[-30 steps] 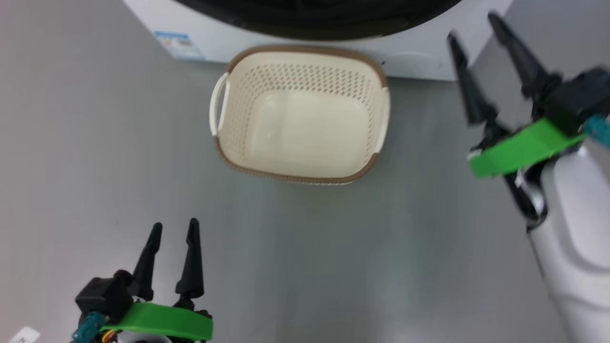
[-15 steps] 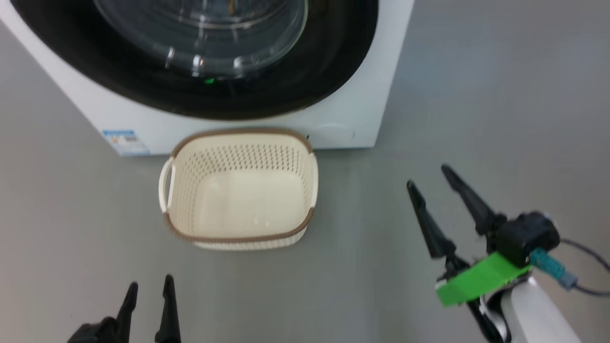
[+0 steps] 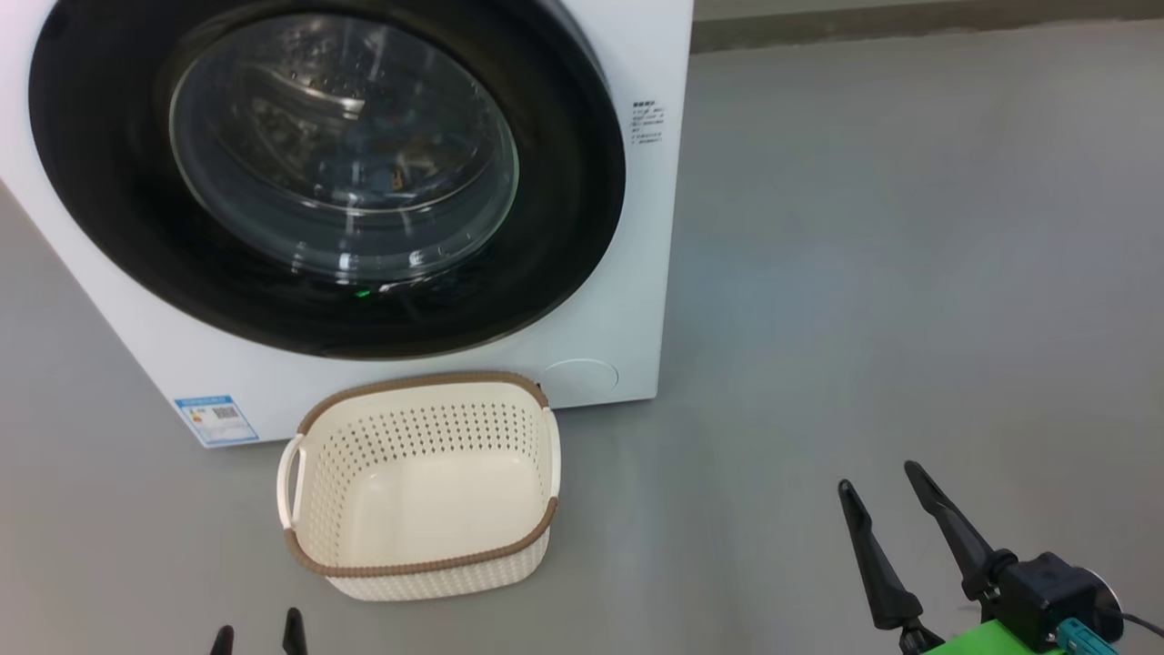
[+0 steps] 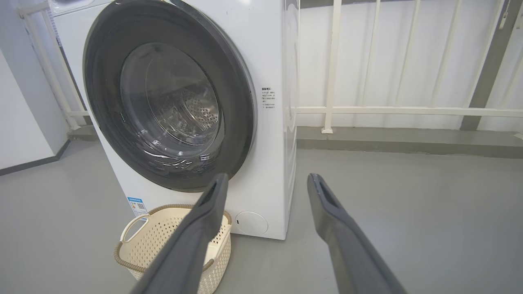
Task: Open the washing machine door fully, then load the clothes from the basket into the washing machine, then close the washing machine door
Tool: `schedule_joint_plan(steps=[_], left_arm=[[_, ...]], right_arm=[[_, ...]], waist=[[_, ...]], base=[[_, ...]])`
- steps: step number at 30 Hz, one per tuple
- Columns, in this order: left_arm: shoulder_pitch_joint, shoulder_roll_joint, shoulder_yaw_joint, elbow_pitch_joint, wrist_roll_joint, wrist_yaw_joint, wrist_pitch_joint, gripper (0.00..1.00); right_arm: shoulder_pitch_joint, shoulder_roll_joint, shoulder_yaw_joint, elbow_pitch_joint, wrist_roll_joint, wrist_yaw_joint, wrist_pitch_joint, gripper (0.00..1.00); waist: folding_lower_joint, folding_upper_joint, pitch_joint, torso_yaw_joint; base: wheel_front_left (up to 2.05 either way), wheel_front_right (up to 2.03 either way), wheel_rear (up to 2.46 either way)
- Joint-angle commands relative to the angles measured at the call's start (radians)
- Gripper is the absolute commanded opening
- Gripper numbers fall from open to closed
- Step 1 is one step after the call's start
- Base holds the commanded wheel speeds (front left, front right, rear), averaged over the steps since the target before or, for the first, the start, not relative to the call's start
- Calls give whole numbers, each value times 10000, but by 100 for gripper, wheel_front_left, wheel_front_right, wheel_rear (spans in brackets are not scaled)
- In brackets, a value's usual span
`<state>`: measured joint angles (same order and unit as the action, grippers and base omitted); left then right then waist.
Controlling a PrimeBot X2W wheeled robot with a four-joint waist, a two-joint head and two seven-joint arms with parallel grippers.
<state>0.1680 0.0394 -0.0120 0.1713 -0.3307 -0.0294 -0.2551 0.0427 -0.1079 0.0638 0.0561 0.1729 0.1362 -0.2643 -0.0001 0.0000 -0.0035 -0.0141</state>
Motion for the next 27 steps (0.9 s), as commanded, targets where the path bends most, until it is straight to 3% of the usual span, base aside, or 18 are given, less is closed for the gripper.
schedule_joint_plan(steps=[1,27], left_arm=[[-129,108,402,-310,-8,91,-67,100],[-15,108,779,-491,107,61,-67,100]], right_arm=[[-84,21,122,-293,-112,-55,25,100],[34,341,-437,98,-275,-55,25,100]], waist=[[1,0,-224,-164],[1,0,-406,113]], base=[[0,0,0],[0,0,0]])
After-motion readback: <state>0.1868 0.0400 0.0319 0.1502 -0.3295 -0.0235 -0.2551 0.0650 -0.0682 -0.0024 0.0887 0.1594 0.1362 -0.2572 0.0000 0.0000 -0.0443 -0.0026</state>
